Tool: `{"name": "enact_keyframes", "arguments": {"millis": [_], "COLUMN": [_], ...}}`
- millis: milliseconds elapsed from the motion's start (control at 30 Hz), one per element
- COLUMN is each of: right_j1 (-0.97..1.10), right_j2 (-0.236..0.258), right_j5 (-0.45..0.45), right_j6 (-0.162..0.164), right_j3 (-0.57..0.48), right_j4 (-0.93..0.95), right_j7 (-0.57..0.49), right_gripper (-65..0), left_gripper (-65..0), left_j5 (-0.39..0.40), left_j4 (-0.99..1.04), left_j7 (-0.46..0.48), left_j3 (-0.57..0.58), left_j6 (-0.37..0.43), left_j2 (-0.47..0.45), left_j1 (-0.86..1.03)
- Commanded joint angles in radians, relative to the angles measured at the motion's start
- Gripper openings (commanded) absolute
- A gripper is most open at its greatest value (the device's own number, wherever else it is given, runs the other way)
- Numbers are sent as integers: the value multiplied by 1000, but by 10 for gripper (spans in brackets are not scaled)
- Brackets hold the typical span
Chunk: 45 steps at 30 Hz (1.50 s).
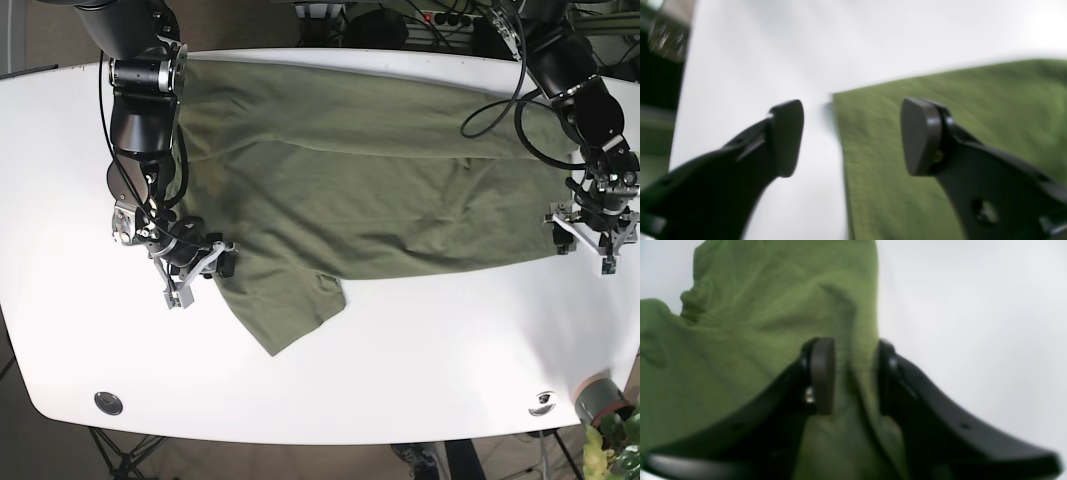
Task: Fold the T-shirt properly
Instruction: 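Fold the grasped shirt half over toward the collar edge with both grippers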
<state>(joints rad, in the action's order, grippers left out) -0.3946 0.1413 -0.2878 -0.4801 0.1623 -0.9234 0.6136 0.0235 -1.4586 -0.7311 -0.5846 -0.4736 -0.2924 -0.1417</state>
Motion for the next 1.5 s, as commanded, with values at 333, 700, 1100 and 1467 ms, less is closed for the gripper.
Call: {"name": "enact_keyframes", "arguments": {"millis": [333, 700, 1100, 1467], "right_j1": [-20, -19, -17, -17], "right_j2": [7, 5, 2, 2], "right_j5": [8, 8, 6, 6], "right_j6": [-2, -2, -2, -4], "right_j3": [1, 3, 3, 3], "right_j4": [-9, -9, -9, -9], "right_j7": [18, 18, 16, 16], "right_gripper": [-623, -623, -623, -623], "left_gripper": [0, 0, -125, -569], "left_j5": [10, 13, 14, 8], "left_j4": [324, 634, 651, 658], "left_j7": [54, 201, 242, 316], "left_j3": [-24, 45, 127, 128], "left_j6": [184, 183, 180, 180], "left_j2": [-49, -80, -78, -80], "left_j1": [-166, -241, -243, -243]}}
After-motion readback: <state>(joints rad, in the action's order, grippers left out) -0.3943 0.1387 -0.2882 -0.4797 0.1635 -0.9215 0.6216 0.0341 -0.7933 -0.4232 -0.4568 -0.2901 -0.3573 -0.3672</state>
